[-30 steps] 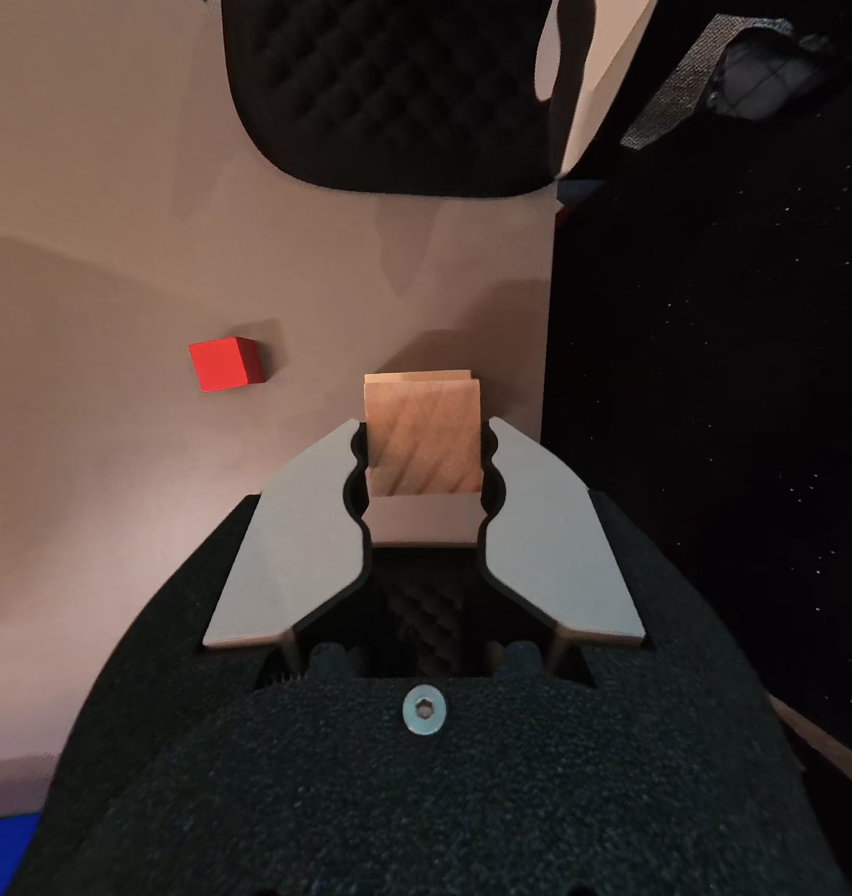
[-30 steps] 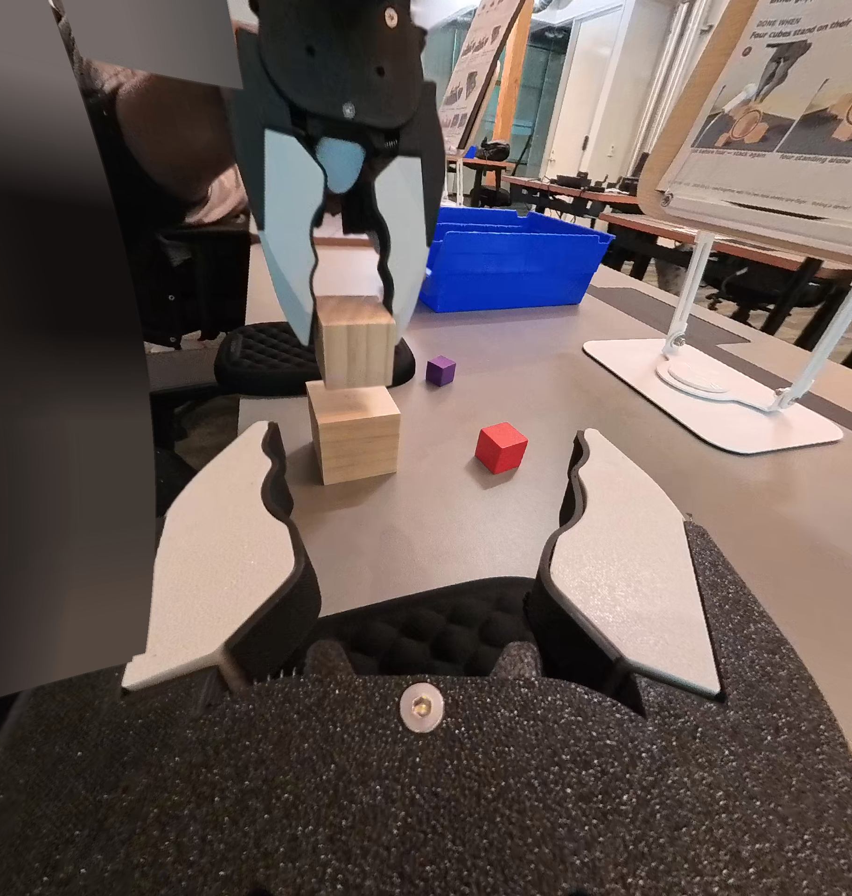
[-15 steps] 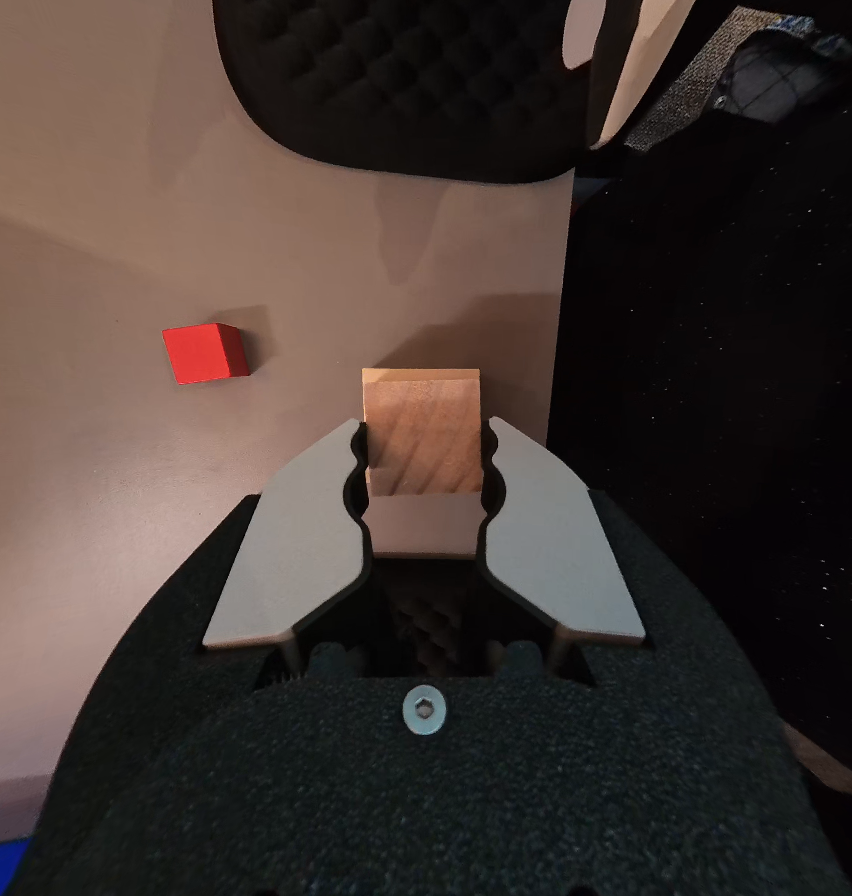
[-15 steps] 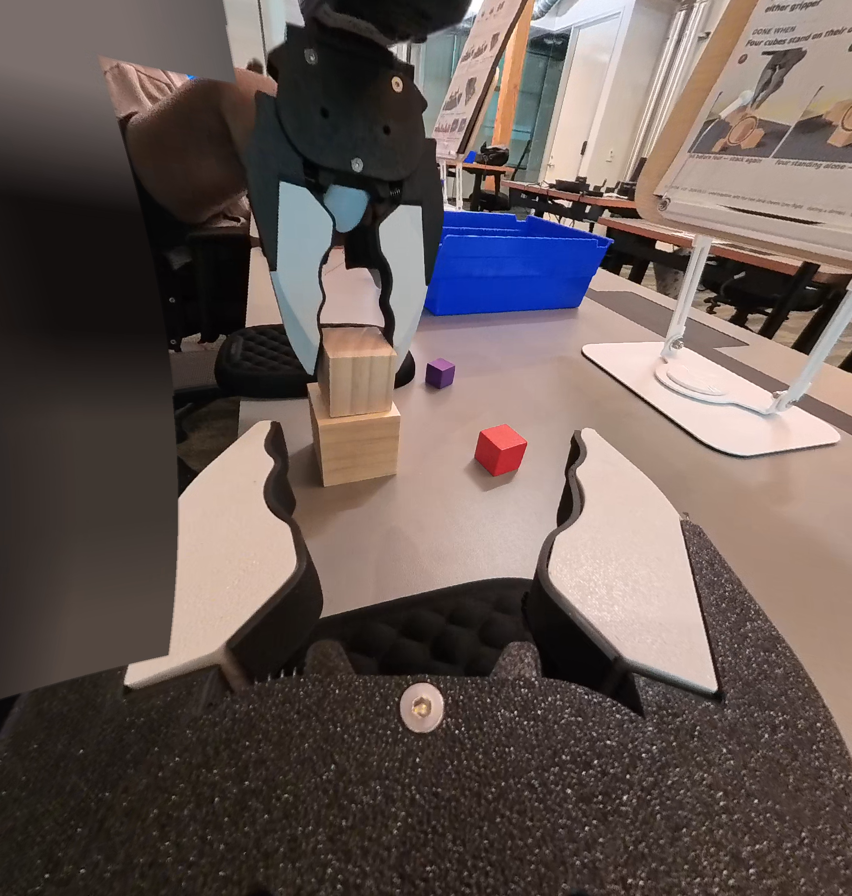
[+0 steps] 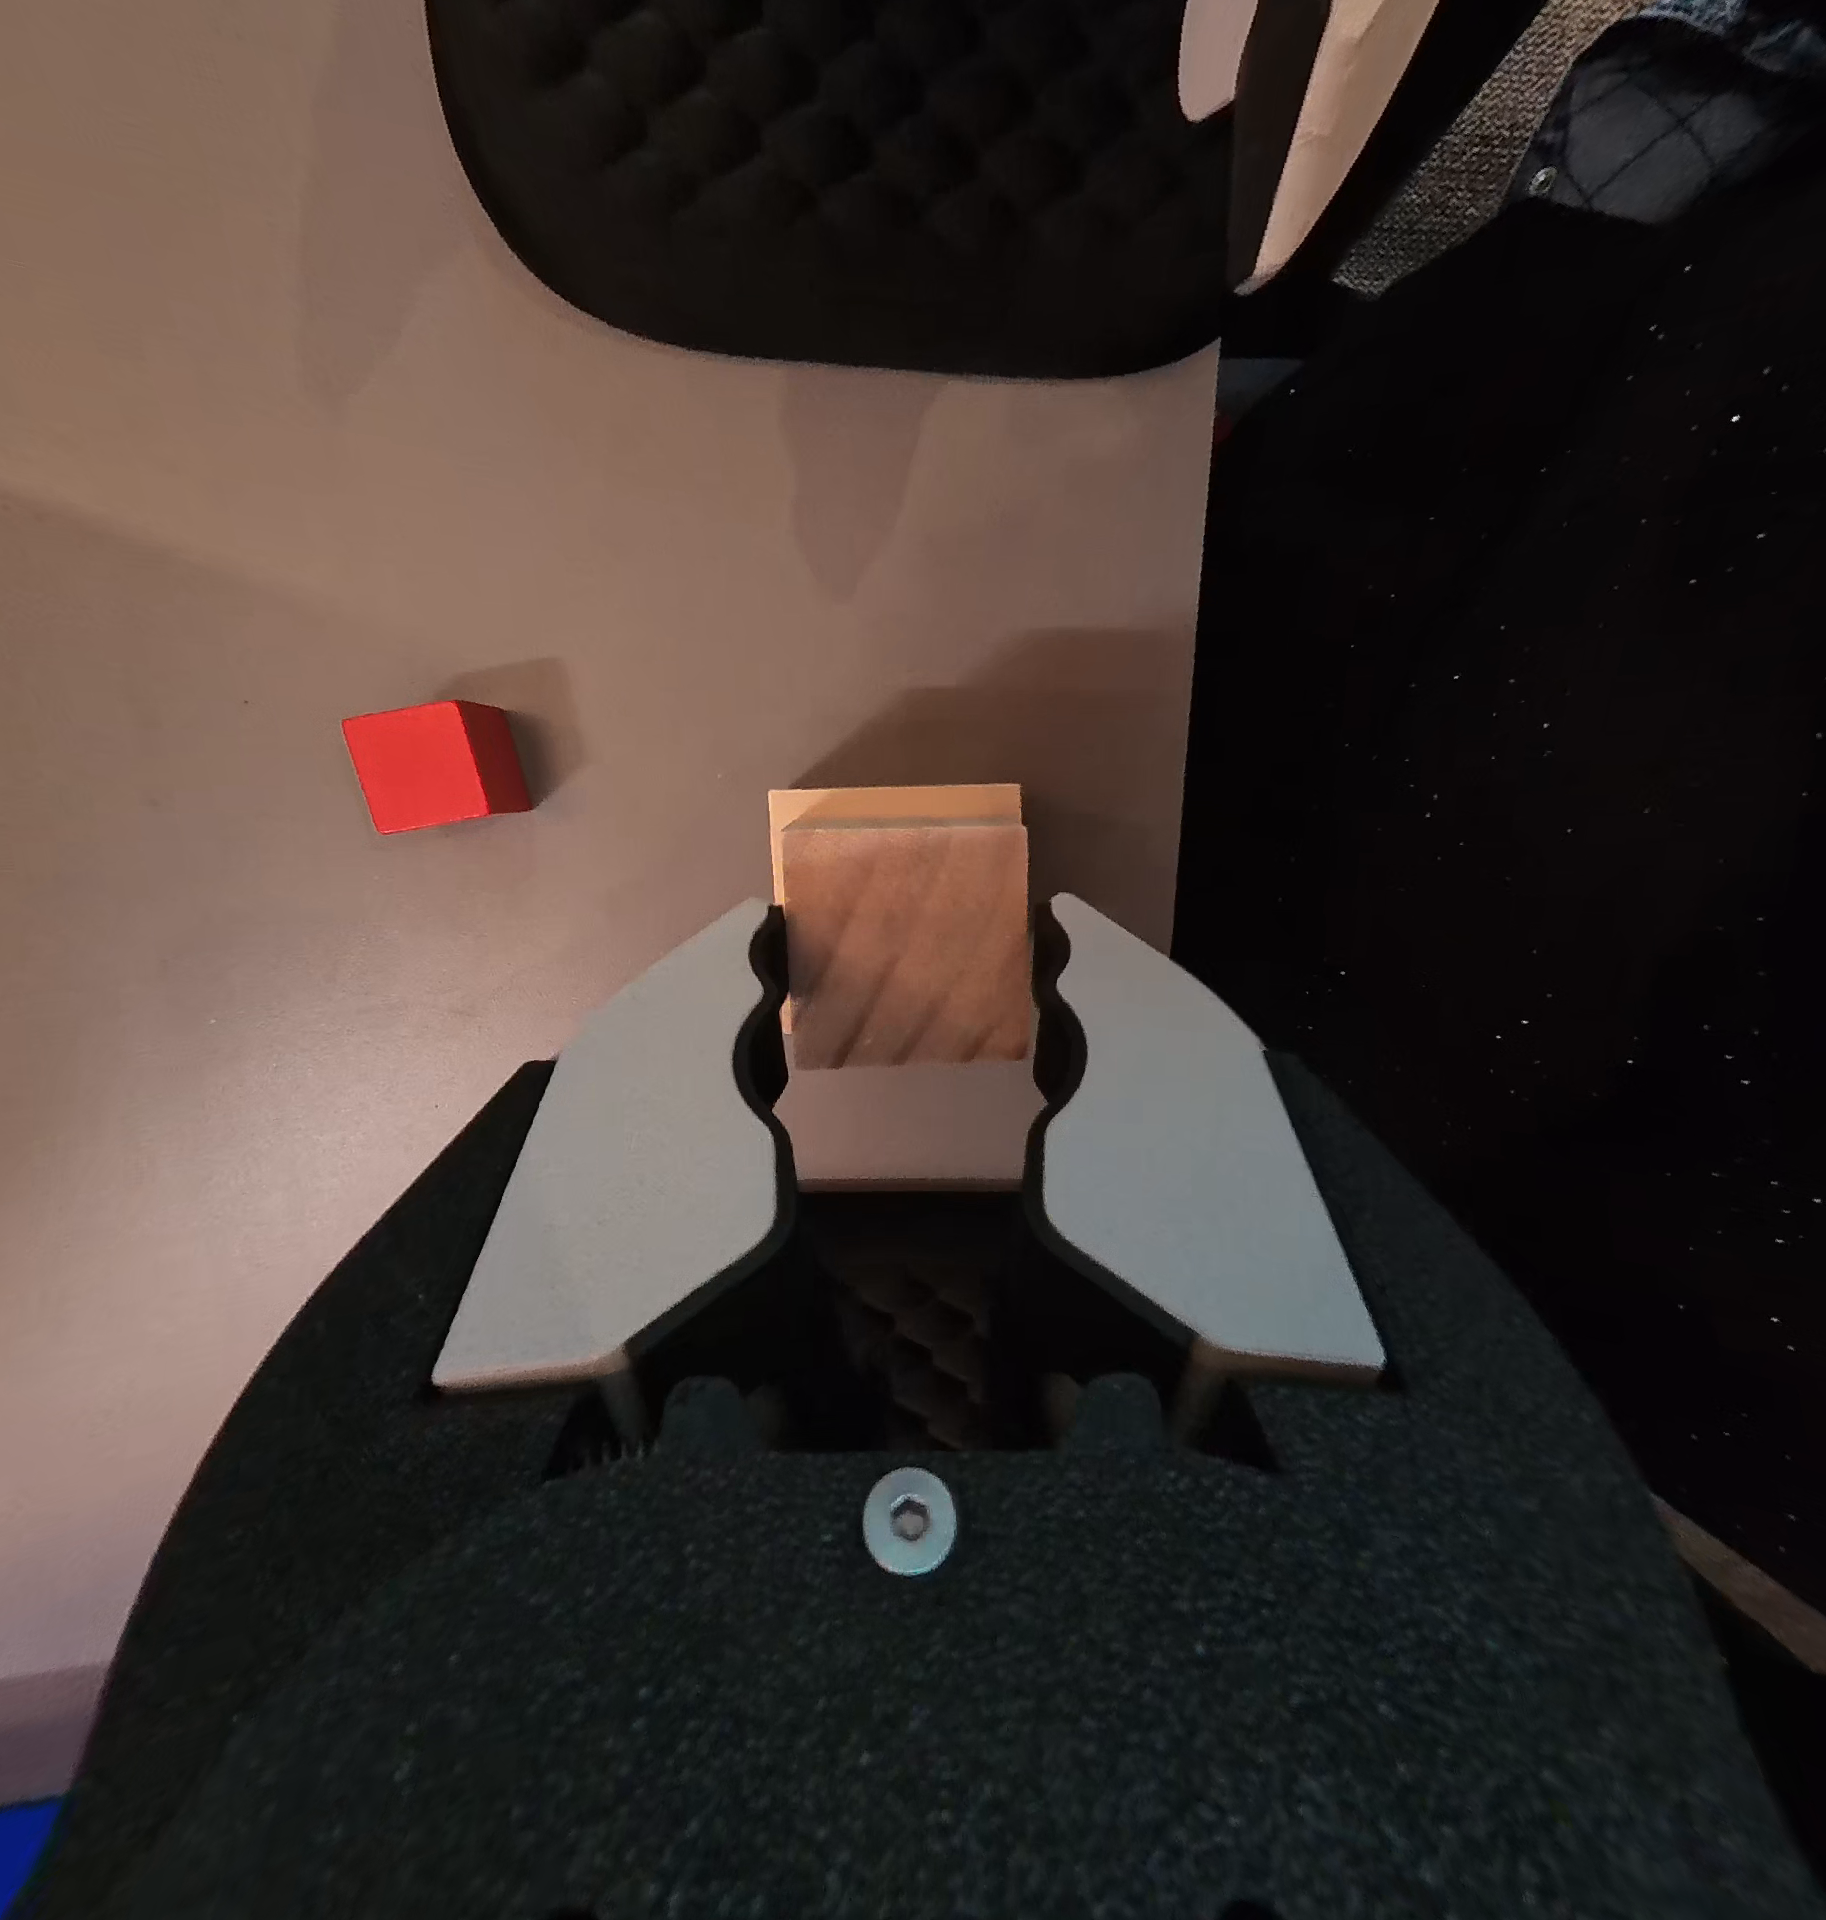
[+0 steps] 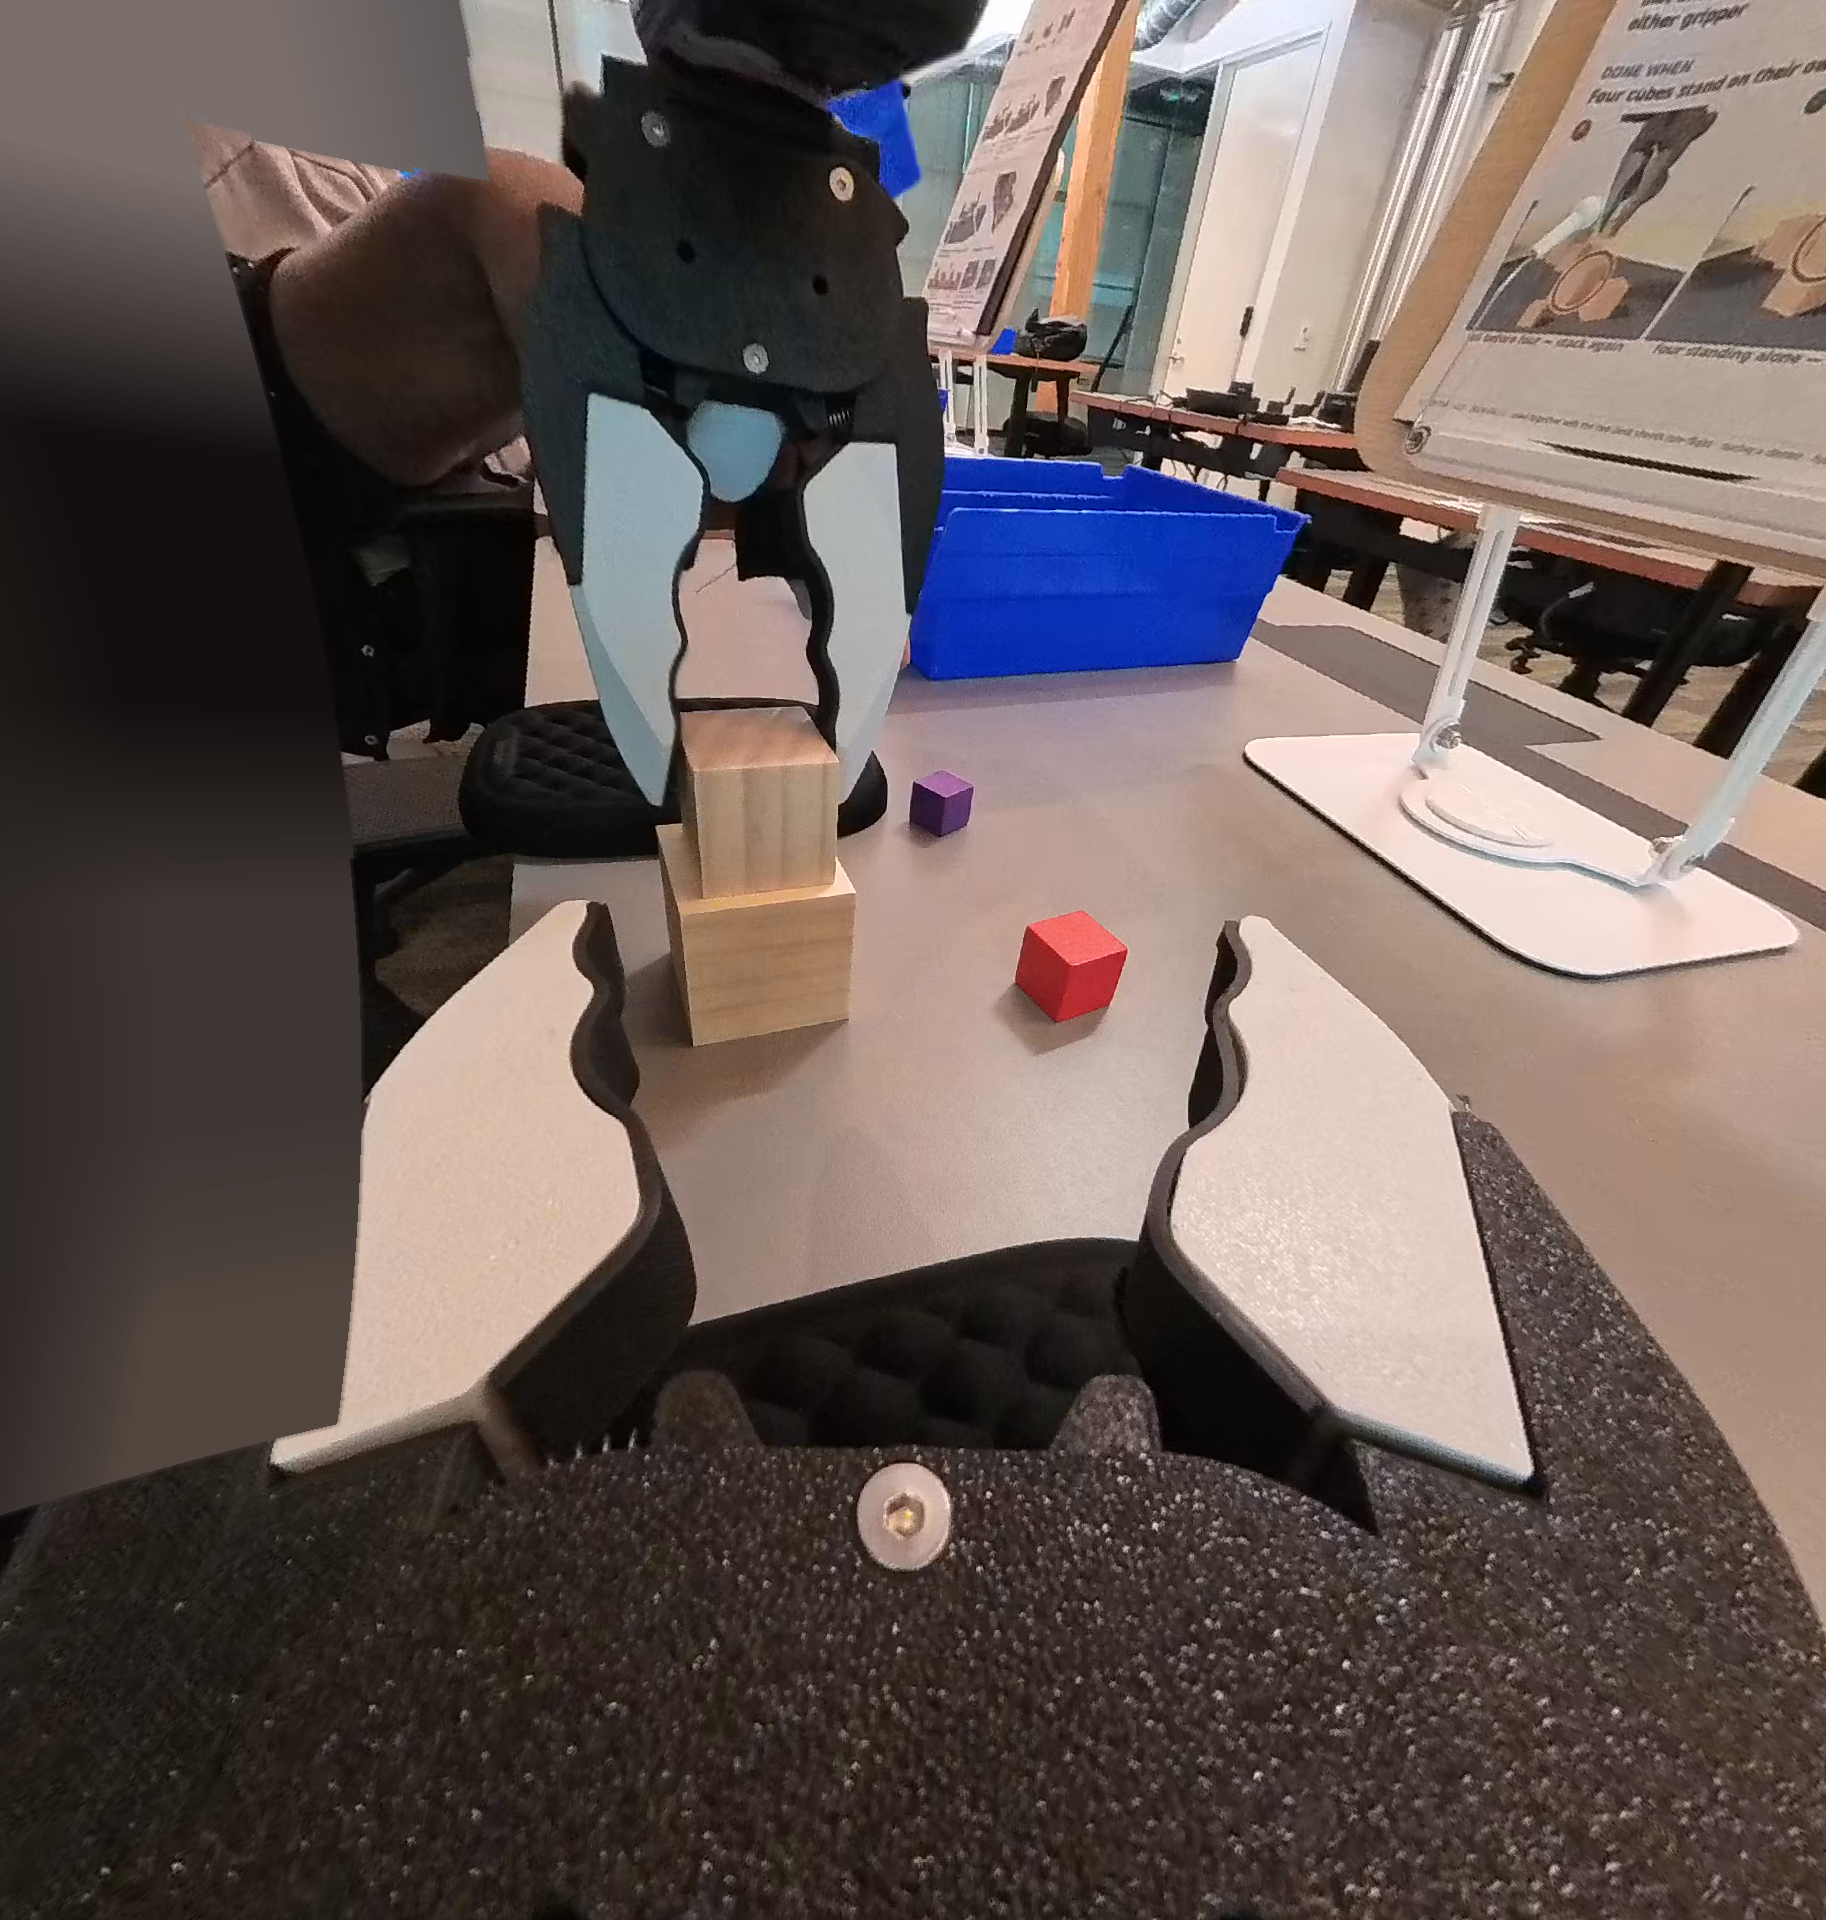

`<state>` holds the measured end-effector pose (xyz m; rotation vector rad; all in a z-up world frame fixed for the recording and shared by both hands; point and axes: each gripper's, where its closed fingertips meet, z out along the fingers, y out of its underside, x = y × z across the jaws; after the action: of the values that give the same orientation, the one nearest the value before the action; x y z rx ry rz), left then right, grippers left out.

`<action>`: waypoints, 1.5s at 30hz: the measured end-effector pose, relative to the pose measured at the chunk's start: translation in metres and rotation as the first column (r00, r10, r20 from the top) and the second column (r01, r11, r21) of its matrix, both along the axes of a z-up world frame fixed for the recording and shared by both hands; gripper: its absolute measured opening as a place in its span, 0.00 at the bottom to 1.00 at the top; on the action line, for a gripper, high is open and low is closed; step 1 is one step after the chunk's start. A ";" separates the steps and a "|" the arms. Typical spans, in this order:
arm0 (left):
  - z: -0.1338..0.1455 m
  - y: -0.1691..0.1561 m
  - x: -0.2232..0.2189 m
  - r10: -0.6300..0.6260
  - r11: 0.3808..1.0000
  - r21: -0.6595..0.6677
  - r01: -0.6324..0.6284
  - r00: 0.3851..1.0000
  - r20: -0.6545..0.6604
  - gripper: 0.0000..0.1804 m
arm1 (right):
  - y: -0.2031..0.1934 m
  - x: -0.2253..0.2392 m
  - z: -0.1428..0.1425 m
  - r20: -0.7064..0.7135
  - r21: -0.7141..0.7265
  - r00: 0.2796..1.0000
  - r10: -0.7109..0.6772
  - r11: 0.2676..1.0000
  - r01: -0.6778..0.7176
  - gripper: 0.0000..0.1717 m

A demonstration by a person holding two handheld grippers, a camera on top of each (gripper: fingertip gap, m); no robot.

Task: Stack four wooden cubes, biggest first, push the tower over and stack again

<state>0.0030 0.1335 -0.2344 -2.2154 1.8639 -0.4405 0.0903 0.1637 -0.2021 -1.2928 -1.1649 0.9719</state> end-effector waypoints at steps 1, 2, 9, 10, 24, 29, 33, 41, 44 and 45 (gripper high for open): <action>0.000 0.000 0.000 0.002 1.000 -0.001 -0.002 1.000 0.000 0.26 | 0.000 0.000 0.000 0.000 0.000 1.000 -0.001 1.000 0.001 0.62; 0.000 0.000 0.000 0.002 1.000 0.000 -0.002 1.000 0.000 0.26 | 0.000 0.000 0.000 0.000 0.000 1.000 -0.001 1.000 0.001 0.61; 0.000 0.000 0.001 -0.001 1.000 0.007 0.001 1.000 -0.004 0.25 | 0.000 0.000 0.000 -0.001 0.000 1.000 -0.002 1.000 0.002 0.61; 0.000 0.000 0.001 0.000 1.000 0.007 0.000 1.000 -0.003 0.25 | 0.000 0.000 0.000 -0.001 0.000 1.000 -0.002 1.000 0.002 0.61; 0.038 0.010 0.007 0.062 0.995 -0.090 -0.046 0.981 0.182 0.43 | 0.000 0.000 0.001 -0.004 0.006 1.000 -0.001 1.000 0.001 0.61; 0.045 0.078 -0.001 0.261 0.963 -0.006 -0.270 0.926 0.274 0.35 | 0.000 0.000 0.001 -0.003 0.006 1.000 -0.001 1.000 0.001 0.61; -0.001 0.100 -0.001 0.270 0.963 -0.046 -0.266 0.945 0.185 0.32 | 0.000 0.000 0.000 -0.002 0.005 1.000 -0.002 1.000 0.002 0.60; -0.050 0.112 0.007 0.202 0.979 -0.011 -0.202 0.973 0.115 0.31 | 0.000 0.001 0.002 -0.014 0.001 1.000 -0.001 1.000 0.001 0.60; -0.054 0.111 0.012 0.165 0.986 0.008 -0.167 0.979 0.116 0.31 | 0.000 0.001 0.002 -0.016 0.003 1.000 -0.001 1.000 0.001 0.60; -0.055 0.110 0.013 0.156 0.987 0.005 -0.158 0.981 0.115 0.31 | 0.000 0.001 0.002 -0.016 0.003 1.000 0.000 1.000 0.000 0.60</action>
<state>0.0158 0.2432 -0.2895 -2.2554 1.6166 -0.5114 0.0917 0.1634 -0.2001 -1.2802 -1.1537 0.9780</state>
